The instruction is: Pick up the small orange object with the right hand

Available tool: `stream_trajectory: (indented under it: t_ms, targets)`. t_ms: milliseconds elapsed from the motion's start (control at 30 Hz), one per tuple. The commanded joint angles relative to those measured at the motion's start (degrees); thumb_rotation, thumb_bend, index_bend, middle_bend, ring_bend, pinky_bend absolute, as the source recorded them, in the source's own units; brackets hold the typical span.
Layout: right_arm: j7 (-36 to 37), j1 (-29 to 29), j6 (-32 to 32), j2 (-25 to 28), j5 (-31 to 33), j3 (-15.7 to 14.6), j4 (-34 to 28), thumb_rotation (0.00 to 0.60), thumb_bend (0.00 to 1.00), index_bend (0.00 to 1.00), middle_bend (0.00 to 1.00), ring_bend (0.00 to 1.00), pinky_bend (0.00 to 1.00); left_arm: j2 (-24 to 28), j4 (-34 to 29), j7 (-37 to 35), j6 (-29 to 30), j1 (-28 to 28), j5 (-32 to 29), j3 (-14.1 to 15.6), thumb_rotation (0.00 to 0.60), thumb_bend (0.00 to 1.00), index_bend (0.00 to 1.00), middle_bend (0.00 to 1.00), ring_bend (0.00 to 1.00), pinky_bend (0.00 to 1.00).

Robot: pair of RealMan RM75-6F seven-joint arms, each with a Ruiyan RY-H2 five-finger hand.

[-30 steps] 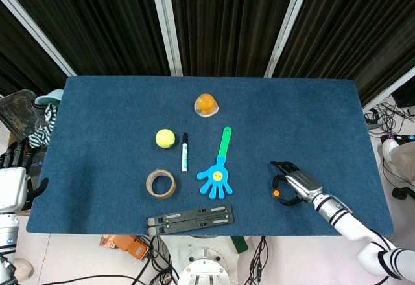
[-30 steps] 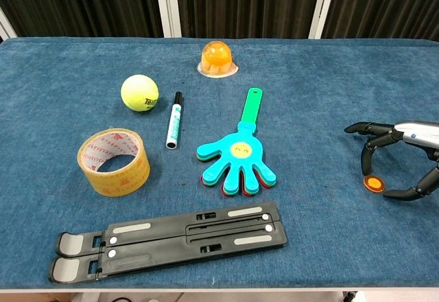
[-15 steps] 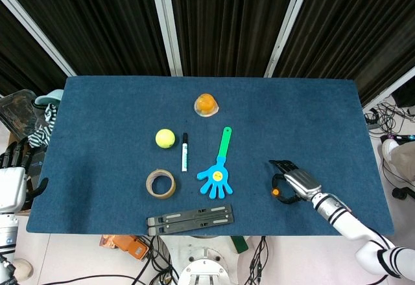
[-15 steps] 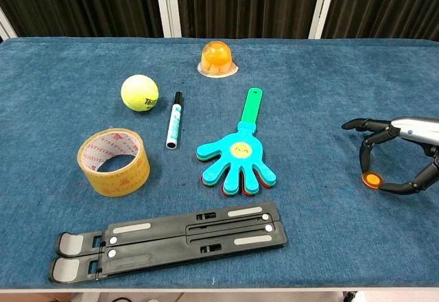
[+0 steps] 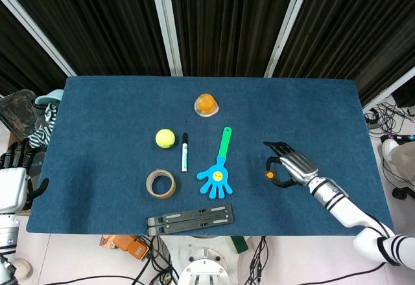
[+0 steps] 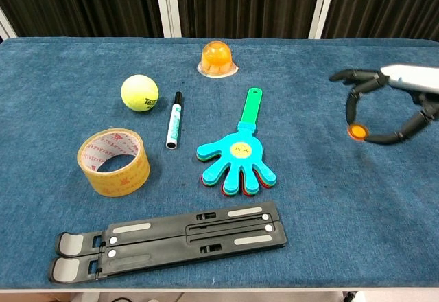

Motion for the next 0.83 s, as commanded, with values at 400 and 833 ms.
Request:
stream_trajectory:
  t_ms: [400,833]
  targets:
    - [-4.7,10.9,-9.5,3.6,14.5,14.6,-6.9,0.6,0.5,0.58,0.03,0.11,0.11,0.2,-0.2,-0.4,0.1,0.2,-0.5,-0.2,0.6,0.23,0.19,0.03,0.01,0.17]
    - [-7.3,14.0,-11.2,3.6,20.9,18.8,-6.9,0.6,0.5,0.59,0.03,0.11,0.11,0.4,-0.3,-1.2,0.2,0.3,-0.8,-0.5,0.6,0.23,0.19,0.03,0.01,0.17]
